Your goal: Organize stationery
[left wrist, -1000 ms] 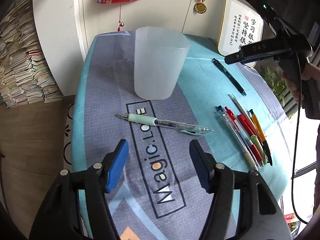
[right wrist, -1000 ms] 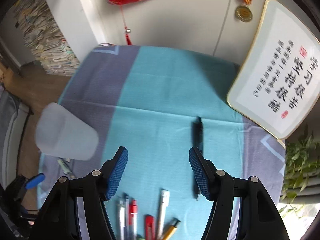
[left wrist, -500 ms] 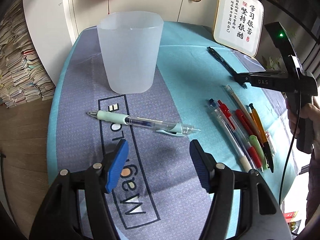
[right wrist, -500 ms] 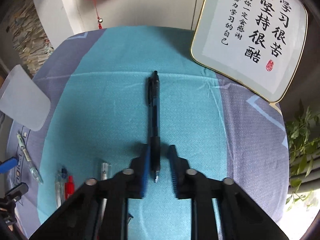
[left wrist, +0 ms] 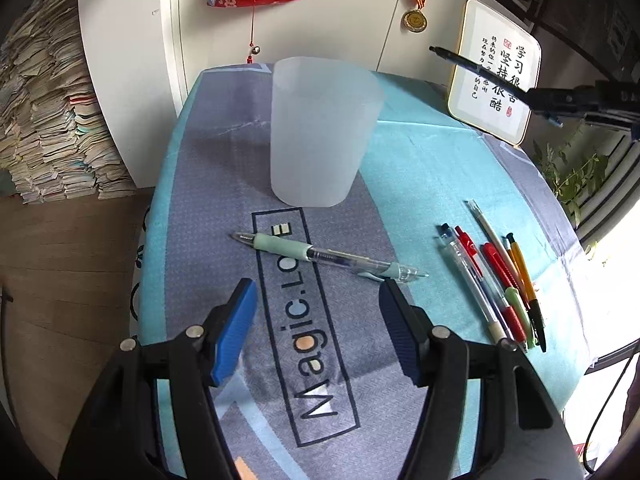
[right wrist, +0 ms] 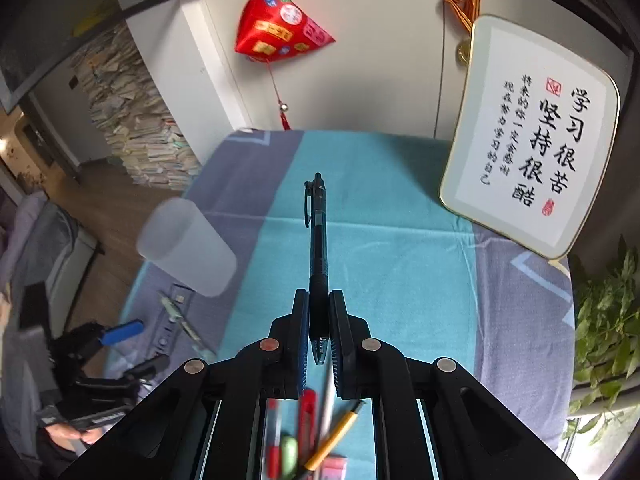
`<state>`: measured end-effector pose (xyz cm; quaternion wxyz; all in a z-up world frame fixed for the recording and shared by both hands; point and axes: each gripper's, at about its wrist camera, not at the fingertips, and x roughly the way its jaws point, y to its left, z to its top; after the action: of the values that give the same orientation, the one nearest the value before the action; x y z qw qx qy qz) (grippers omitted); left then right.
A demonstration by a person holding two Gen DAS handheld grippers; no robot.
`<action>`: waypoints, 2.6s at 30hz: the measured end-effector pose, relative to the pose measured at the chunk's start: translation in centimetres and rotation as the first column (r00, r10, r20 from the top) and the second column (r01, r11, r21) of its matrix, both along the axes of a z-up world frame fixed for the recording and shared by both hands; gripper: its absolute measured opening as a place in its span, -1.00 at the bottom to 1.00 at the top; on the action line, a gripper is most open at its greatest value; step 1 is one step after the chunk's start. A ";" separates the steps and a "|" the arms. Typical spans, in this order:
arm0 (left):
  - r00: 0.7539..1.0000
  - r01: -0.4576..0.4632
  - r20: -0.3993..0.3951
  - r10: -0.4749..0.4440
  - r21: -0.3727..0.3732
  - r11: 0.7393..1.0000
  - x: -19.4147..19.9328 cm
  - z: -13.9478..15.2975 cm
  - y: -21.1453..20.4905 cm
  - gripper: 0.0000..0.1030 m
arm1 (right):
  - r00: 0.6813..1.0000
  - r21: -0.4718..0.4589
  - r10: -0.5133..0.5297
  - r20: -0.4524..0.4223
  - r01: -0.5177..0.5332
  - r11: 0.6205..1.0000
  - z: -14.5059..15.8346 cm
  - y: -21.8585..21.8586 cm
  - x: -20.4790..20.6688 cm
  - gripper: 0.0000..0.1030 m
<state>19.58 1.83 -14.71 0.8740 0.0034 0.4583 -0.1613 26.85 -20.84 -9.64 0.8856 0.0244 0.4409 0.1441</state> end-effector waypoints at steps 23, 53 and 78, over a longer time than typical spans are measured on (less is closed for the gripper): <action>0.999 -0.032 0.037 0.031 0.014 0.999 0.3 0.4 2.3 0.20 | 0.858 -0.284 0.200 -0.473 -0.363 0.887 1.2 17.2 7.0 -0.80; 0.946 -0.251 -0.201 0.254 0.040 0.967 4.5 -1.6 -2.8 0.24 | 0.982 0.091 0.177 -0.067 -0.170 0.981 -5.3 1.8 -9.1 0.54; 0.935 -0.353 -0.117 0.336 -0.187 0.917 -1.5 2.1 0.8 -0.85 | 0.997 0.306 0.077 0.022 -0.080 0.949 -4.4 -5.6 -13.0 0.54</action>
<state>18.09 2.61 -12.66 0.8649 -0.1741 0.4680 -0.0513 13.80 -26.45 -14.02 0.8668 0.1433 0.4094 0.2461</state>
